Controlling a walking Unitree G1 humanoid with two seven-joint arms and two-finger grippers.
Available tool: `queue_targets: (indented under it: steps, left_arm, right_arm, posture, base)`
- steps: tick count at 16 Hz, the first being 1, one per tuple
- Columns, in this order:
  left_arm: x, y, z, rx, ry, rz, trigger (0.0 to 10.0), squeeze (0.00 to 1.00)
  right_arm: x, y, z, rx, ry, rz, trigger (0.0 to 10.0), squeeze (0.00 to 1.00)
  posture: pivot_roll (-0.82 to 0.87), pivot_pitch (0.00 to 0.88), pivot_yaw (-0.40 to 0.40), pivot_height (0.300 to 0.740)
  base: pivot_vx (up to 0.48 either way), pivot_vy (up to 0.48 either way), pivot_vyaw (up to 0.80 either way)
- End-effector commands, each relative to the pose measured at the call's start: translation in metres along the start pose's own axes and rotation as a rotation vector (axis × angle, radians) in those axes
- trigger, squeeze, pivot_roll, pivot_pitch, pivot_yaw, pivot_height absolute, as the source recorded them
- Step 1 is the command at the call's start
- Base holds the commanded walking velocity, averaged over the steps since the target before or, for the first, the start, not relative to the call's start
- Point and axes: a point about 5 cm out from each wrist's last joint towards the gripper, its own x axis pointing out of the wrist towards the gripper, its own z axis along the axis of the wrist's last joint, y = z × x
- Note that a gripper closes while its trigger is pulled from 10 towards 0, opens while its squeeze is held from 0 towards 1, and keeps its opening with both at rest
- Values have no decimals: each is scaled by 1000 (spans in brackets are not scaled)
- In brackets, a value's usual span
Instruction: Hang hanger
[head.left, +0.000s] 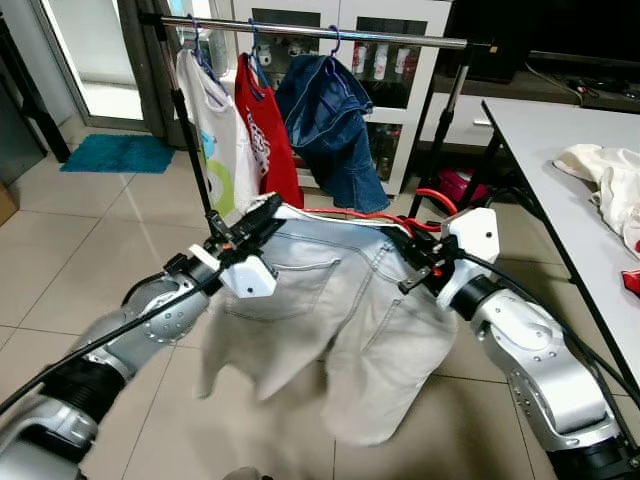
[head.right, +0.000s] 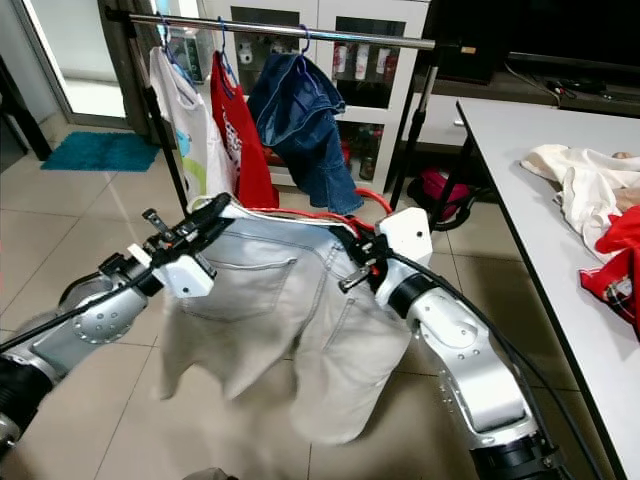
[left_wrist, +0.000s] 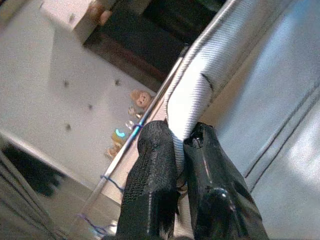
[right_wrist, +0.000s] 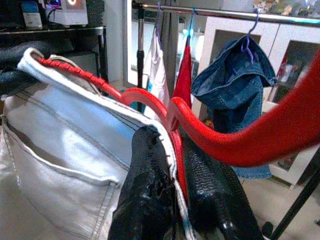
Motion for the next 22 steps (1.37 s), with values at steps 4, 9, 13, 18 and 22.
queue_targets:
  steps: [4,9,13,18,22]
  left_arm:
    - [-12,34,-27,-274,204,246,10000,0]
    - [-13,39,-26,-295,185,257,10000,1000]
    - [-14,40,-25,-310,181,236,10000,1000]
    - [-11,40,-24,-344,178,217,10000,1000]
    - [3,29,-10,-537,101,155,10000,1000]
  right_arm:
    - [-19,-47,-10,-58,80,-237,10000,0]
    - [-18,-45,-10,-72,78,-217,10000,0]
    - [-18,-45,-11,-77,78,-215,10000,0]
    - [-16,-43,-13,-108,95,-192,10000,0]
    - [-10,-36,-14,-139,111,-147,10000,0]
  posture:
    - [-111,0,-35,740]
    - [-110,0,-36,740]
    - [-111,0,-36,740]
    - [-108,0,-34,740]
    - [-108,0,-36,740]
  base:
    - [0,0,0]
    - [0,0,0]
    - [0,0,0]
    - [0,0,0]
    - [0,0,0]
